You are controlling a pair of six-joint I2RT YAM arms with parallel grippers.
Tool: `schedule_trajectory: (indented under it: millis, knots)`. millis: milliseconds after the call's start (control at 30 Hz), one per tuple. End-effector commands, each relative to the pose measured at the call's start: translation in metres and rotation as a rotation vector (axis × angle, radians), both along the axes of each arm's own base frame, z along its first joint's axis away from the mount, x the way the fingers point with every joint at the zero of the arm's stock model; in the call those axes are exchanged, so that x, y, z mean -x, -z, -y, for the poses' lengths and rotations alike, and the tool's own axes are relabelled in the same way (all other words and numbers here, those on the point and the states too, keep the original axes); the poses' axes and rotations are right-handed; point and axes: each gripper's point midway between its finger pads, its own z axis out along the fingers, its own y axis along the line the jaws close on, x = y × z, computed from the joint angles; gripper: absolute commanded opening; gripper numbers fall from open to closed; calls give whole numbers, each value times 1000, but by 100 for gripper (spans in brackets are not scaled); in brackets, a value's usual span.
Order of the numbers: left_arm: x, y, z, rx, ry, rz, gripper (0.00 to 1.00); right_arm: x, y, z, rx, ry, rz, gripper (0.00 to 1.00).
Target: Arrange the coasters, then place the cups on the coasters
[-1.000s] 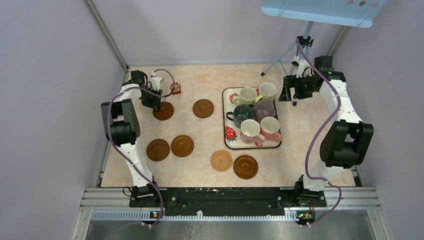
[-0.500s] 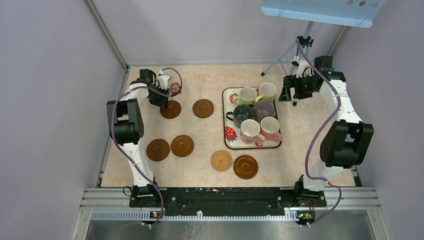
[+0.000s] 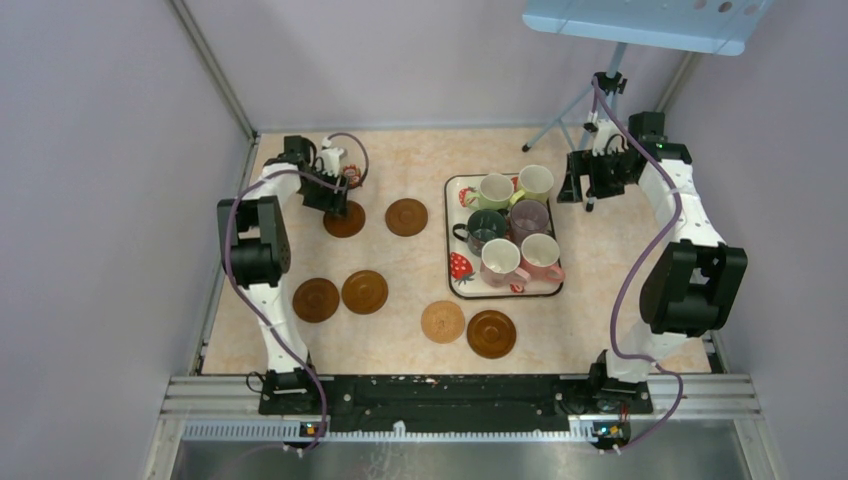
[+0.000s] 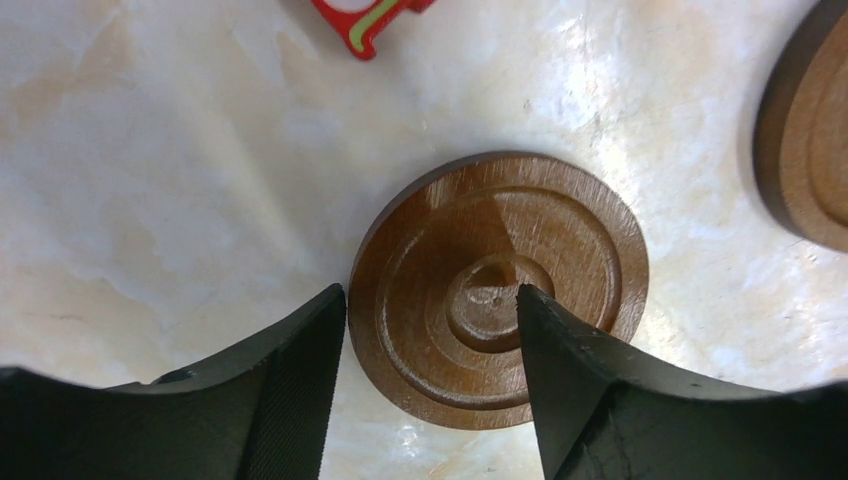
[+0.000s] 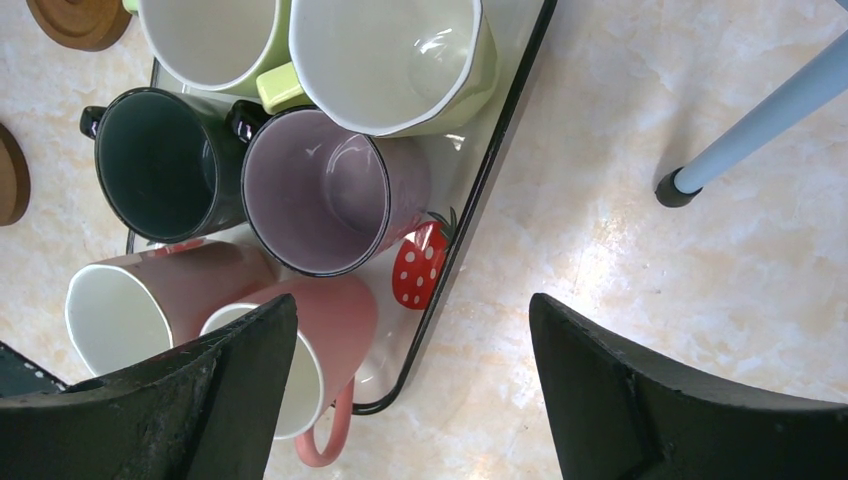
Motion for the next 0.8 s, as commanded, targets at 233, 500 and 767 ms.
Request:
schedule_trajectory:
  millis: [233, 500, 767]
  knots:
    - [8, -71, -18, 130, 8, 48, 75, -12, -16, -3, -26, -29, 60, 85]
    - [129, -56, -75, -37, 167, -24, 80, -6, -9, -8, -54, -48, 52, 85]
    - [197, -36, -64, -32, 278, -30, 81, -3, -9, -10, -58, -47, 54, 85]
